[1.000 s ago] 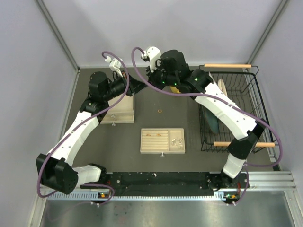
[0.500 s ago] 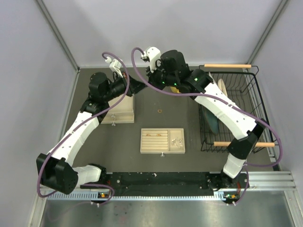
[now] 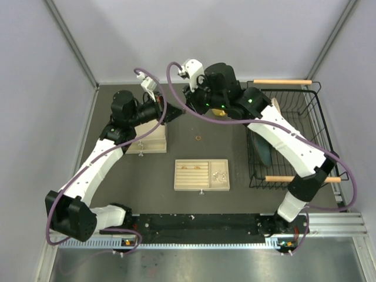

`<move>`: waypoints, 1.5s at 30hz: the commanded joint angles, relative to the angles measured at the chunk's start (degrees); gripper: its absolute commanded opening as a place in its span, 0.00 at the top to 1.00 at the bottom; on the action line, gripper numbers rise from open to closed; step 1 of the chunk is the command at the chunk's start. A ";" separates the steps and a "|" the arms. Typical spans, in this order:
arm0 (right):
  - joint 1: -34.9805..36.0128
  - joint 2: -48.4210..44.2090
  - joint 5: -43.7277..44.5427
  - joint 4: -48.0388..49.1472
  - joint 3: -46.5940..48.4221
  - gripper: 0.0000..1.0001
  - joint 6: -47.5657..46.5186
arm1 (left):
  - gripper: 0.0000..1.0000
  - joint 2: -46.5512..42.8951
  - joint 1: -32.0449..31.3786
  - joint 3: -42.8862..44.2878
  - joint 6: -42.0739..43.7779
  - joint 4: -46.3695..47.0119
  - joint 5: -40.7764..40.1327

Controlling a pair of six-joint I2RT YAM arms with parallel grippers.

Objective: Organize the mixed jewelry

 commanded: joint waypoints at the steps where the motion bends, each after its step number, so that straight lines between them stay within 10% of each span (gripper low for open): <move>1: 0.62 -7.09 -1.47 1.97 -1.00 0.73 -1.71 | 1.00 -1.48 -0.29 1.13 6.80 -0.84 7.21; 23: -6.68 -13.52 -35.64 1.01 -9.88 0.57 -2.42 | 1.00 -4.73 -0.29 -1.42 -0.13 14.28 25.33; 45: -6.76 -10.26 -37.06 1.18 -7.25 0.75 -1.80 | 1.00 -5.44 -1.25 -2.38 -1.54 15.77 25.50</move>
